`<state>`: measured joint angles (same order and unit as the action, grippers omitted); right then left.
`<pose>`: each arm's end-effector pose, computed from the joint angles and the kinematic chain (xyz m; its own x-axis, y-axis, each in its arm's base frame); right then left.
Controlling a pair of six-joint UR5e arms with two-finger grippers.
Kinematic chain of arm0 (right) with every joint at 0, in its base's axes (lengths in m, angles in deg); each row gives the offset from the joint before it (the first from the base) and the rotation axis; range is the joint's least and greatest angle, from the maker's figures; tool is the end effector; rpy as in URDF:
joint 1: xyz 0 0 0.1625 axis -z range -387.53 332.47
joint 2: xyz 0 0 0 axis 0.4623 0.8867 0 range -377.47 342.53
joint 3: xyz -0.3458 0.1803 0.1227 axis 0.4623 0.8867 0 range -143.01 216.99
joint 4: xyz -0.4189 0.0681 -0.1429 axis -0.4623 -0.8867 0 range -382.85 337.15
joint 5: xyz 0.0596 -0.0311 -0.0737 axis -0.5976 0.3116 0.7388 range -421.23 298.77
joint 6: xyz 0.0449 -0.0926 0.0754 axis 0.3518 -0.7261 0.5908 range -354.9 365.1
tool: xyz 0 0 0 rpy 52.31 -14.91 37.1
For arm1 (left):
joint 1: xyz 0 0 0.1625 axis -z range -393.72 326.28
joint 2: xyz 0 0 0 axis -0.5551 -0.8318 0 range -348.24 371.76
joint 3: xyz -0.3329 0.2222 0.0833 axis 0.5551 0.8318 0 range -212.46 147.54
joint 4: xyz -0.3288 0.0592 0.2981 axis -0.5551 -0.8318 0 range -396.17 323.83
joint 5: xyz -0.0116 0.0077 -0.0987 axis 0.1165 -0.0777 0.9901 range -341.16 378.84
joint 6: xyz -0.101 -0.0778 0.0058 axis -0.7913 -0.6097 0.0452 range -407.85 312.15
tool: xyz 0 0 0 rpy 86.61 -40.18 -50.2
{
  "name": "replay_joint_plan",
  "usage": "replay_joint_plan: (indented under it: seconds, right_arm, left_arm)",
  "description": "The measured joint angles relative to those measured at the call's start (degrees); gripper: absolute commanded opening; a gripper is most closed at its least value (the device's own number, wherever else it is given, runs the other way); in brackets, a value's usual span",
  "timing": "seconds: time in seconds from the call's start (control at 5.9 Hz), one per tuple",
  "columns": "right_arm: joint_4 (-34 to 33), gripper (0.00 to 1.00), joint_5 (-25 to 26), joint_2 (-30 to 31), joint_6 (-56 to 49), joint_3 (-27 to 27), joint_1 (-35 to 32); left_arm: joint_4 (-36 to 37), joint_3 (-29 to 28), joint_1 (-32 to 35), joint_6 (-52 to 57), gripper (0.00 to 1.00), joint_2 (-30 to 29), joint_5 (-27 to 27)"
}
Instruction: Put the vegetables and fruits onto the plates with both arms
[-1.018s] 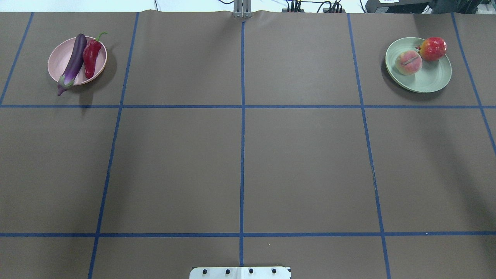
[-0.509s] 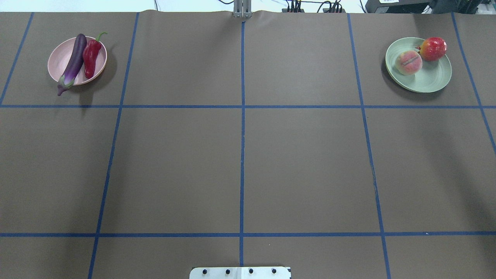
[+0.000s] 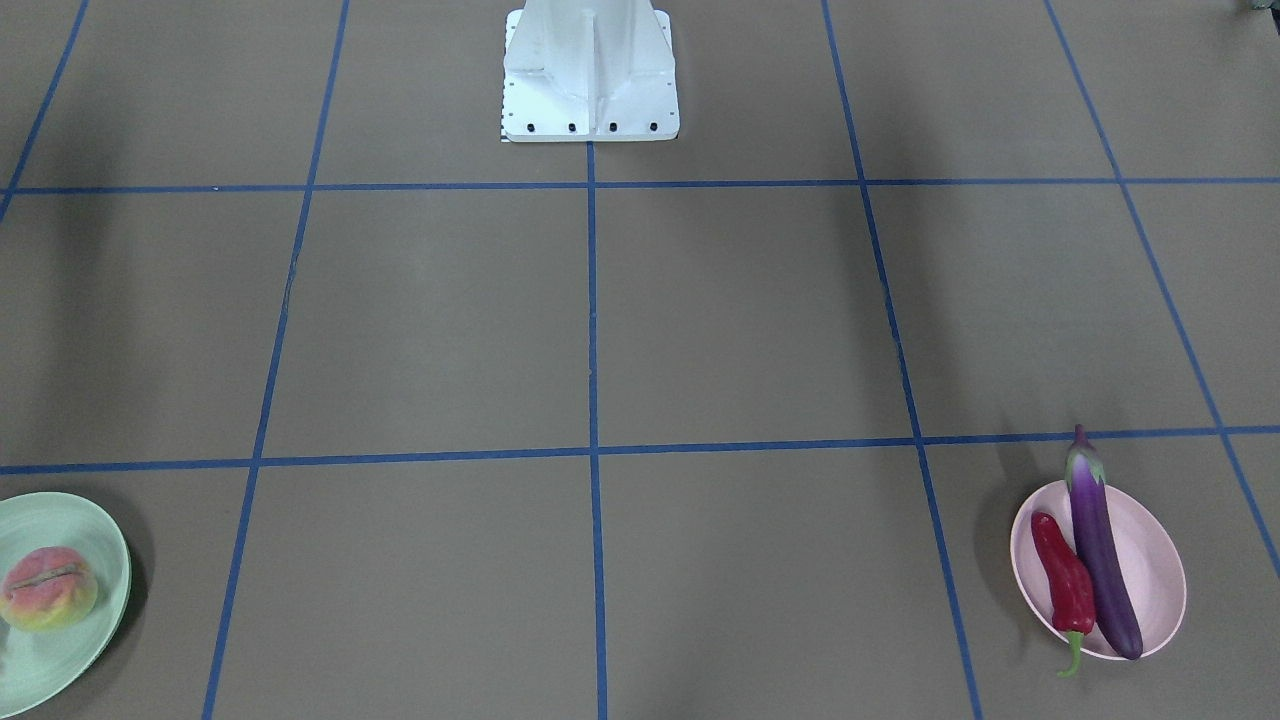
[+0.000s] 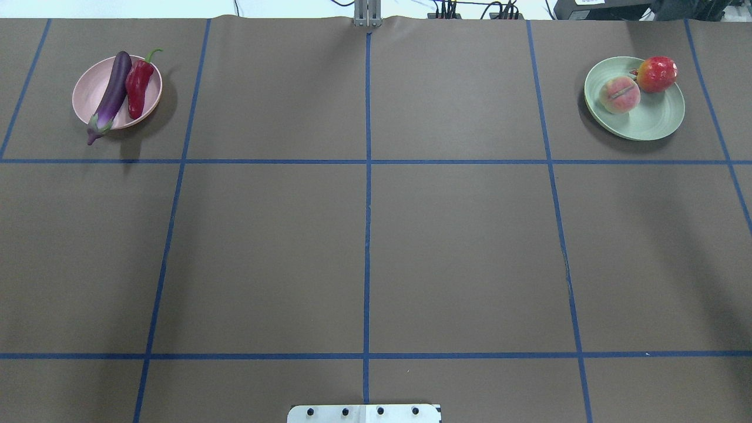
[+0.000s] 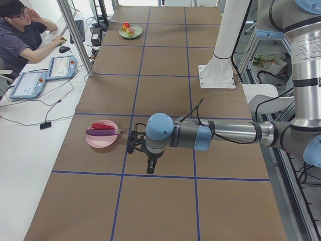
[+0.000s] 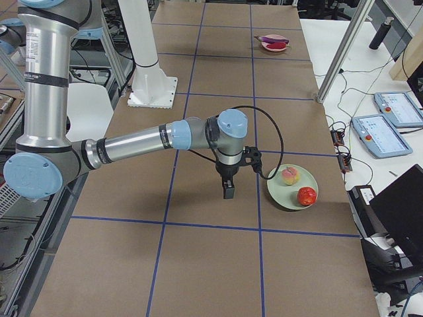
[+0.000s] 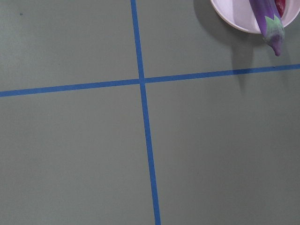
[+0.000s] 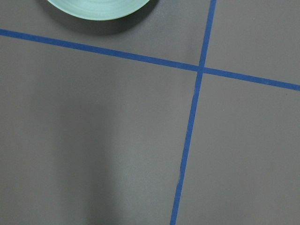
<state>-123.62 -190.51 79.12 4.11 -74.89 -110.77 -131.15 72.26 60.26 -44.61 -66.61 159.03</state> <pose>-0.0035 -0.4756 0.5465 0.7608 -0.1578 0.6295 0.1306 0.9874 0.0897 -0.0667 -0.4510 0.6069 0.6491 0.1189 -0.7514 0.0321 0.9826 0.1832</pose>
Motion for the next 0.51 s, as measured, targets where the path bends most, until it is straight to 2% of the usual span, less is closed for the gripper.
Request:
replay_joint_plan:
  seconds: [0.51]
  right_arm:
    - [0.0, 1.0, 0.0, 0.0, 0.1, 0.1, 0.0]
  left_arm:
    - [-0.1, 0.1, 0.0, -0.2, 1.0, 0.0, -0.4]
